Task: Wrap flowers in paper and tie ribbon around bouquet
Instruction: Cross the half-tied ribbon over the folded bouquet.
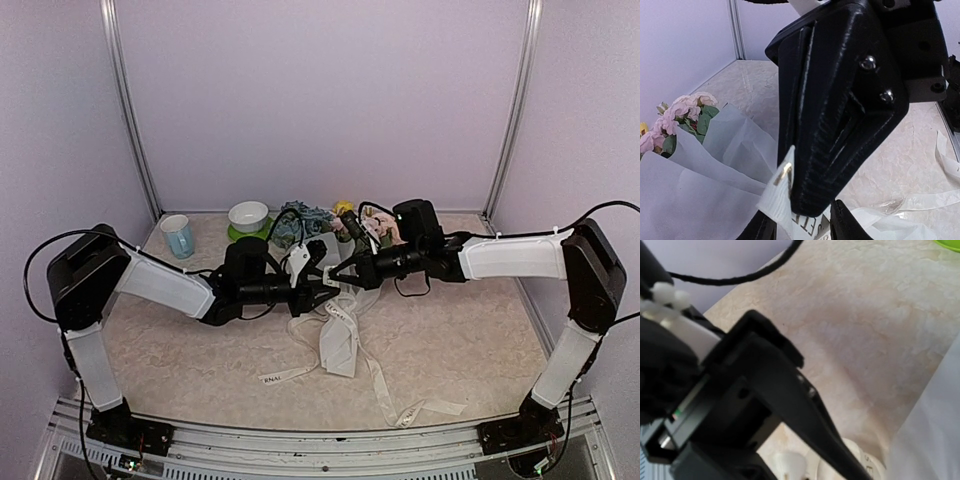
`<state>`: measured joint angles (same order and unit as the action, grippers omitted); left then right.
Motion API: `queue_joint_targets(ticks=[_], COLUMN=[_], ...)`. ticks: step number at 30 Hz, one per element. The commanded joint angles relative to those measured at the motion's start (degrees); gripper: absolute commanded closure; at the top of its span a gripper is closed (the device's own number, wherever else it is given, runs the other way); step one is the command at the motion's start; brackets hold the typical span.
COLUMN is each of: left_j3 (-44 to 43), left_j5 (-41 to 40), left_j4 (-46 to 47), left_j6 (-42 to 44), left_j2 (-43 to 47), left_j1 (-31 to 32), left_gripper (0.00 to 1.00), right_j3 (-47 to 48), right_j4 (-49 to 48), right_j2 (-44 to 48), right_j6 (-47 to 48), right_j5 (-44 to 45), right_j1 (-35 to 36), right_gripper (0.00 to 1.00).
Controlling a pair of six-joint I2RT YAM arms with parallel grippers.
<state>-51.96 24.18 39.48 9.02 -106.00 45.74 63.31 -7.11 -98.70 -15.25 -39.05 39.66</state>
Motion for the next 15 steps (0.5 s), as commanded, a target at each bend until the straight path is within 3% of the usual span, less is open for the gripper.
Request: queue_joint_targets(ticks=[1, 3, 4, 7, 9, 13, 15], left_j3=[-2.44, -3.13, -3.11, -1.75, -0.66, -0.24, -0.16], left_j5=[2.22, 2.96, 2.8, 2.19, 2.29, 2.4, 2.12], left_j4=[3.7, 3.6, 3.55, 4.83, 5.91, 6.61, 6.88], left_j6=[-1.65, -2.1, -2.38, -3.48, -4.03, -5.02, -5.37], left_j2=[-2.15, -2.7, -2.74, -2.64, -2.73, -2.99, -2.99], left_j1=[0.27, 0.27, 0.26, -0.02, -0.12, -0.1, -0.04], left_gripper=[0.72, 0.97, 1.0, 1.0, 1.0, 1.0, 1.0], right_j3=[0.7, 0.6, 0.47, -0.97, -3.31, -3.08, -0.88], right_j4=[-1.17, -0.5, -0.01, 1.19, 0.18, 3.17, 6.5], right_j2=[-0.45, -0.2, 0.17, 2.12, 3.58, 0.75, -2.57], right_j6=[0.56, 0.84, 0.99, 0.93, -0.72, -1.87, 0.25], right_j5=[-1.57, -1.05, -0.29, 4.32, 5.65, 8.26, 9.97], right_j1=[0.59, 0.59, 0.59, -0.48, -2.67, -5.95, -5.21], right_gripper=[1.0, 1.0, 1.0, 0.76, 0.68, 0.68, 0.72])
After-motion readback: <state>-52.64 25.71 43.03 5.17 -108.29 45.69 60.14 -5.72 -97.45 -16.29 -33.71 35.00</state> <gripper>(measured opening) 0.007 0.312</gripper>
